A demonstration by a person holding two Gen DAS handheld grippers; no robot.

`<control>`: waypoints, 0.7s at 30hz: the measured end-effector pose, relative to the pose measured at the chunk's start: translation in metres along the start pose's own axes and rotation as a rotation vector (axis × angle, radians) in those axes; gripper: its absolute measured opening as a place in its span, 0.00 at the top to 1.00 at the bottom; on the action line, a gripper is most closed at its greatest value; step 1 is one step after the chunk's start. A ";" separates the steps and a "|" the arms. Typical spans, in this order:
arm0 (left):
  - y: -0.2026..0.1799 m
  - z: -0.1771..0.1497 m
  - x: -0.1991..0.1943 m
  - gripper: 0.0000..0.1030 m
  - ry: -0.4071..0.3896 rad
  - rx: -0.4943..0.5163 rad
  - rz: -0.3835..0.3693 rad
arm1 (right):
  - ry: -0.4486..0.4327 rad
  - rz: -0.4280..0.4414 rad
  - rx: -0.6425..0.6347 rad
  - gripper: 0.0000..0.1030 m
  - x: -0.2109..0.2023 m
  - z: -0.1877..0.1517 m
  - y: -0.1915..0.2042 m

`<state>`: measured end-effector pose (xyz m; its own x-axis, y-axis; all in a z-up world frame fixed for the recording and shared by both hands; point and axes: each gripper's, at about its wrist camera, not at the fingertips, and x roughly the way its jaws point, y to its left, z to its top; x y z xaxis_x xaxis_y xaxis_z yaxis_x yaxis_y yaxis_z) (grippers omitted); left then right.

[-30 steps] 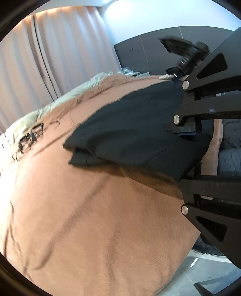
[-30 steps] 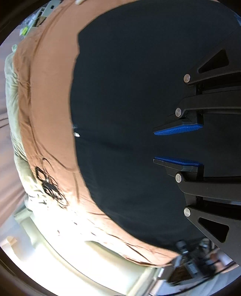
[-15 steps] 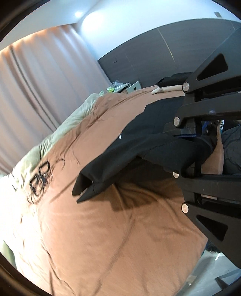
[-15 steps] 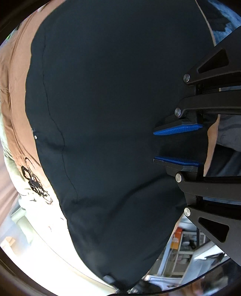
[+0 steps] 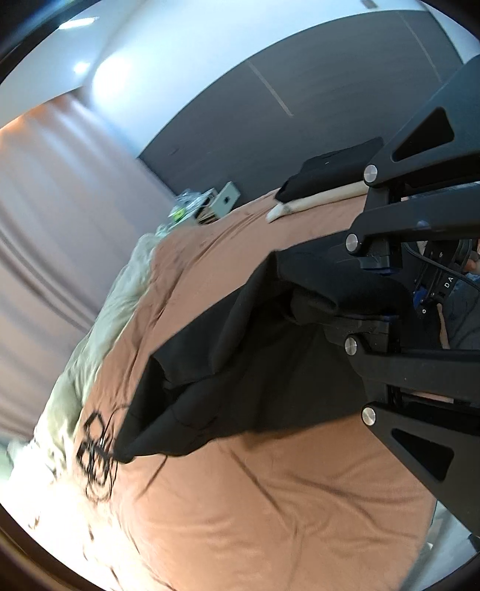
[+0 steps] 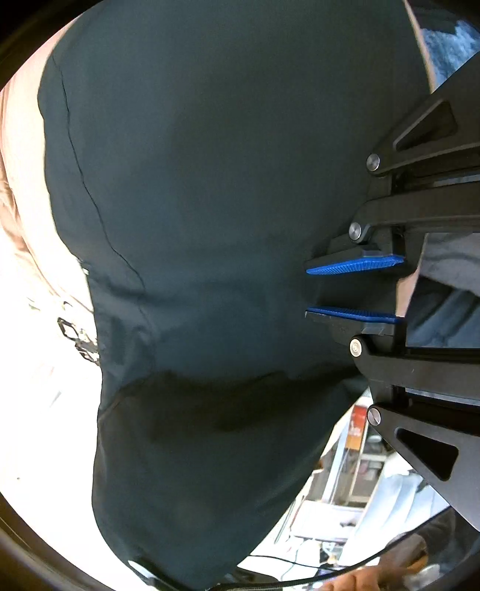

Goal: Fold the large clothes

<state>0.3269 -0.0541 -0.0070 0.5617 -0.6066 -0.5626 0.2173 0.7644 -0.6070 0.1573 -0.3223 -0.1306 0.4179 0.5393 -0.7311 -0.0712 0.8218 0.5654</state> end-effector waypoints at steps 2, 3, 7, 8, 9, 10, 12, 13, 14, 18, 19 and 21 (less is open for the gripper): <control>-0.016 0.000 0.015 0.86 0.029 0.025 -0.004 | -0.029 0.006 0.024 0.81 -0.019 -0.002 -0.013; -0.027 -0.001 0.026 0.86 0.050 0.043 -0.009 | -0.043 0.007 0.038 0.81 -0.025 0.000 -0.015; -0.062 -0.007 0.066 0.86 0.122 0.100 -0.037 | -0.110 0.002 0.097 0.81 -0.068 -0.005 -0.048; -0.073 -0.011 0.080 0.86 0.151 0.119 -0.043 | -0.126 -0.001 0.113 0.81 -0.078 -0.007 -0.056; -0.080 -0.014 0.091 0.85 0.174 0.132 -0.044 | -0.144 -0.008 0.131 0.81 -0.089 -0.010 -0.064; -0.091 -0.020 0.109 0.85 0.221 0.156 -0.042 | -0.165 -0.018 0.152 0.81 -0.101 -0.012 -0.074; -0.108 -0.033 0.140 0.84 0.312 0.191 -0.022 | -0.201 -0.041 0.191 0.81 -0.120 -0.020 -0.093; -0.113 -0.038 0.152 0.83 0.346 0.199 -0.009 | -0.211 -0.049 0.208 0.81 -0.126 -0.022 -0.100; -0.115 -0.045 0.166 0.81 0.389 0.202 0.001 | -0.219 -0.056 0.228 0.81 -0.132 -0.024 -0.109; -0.104 -0.056 0.190 0.67 0.509 0.134 -0.038 | -0.268 -0.052 0.312 0.45 -0.154 -0.034 -0.139; -0.100 -0.056 0.191 0.62 0.519 0.124 -0.049 | -0.280 -0.047 0.318 0.41 -0.158 -0.036 -0.142; -0.094 -0.052 0.184 0.35 0.502 0.104 -0.070 | -0.295 -0.038 0.323 0.33 -0.163 -0.038 -0.145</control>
<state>0.3688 -0.2494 -0.0824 0.0963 -0.6675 -0.7384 0.3330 0.7207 -0.6081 0.0654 -0.5221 -0.1076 0.6587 0.3957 -0.6400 0.2161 0.7152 0.6647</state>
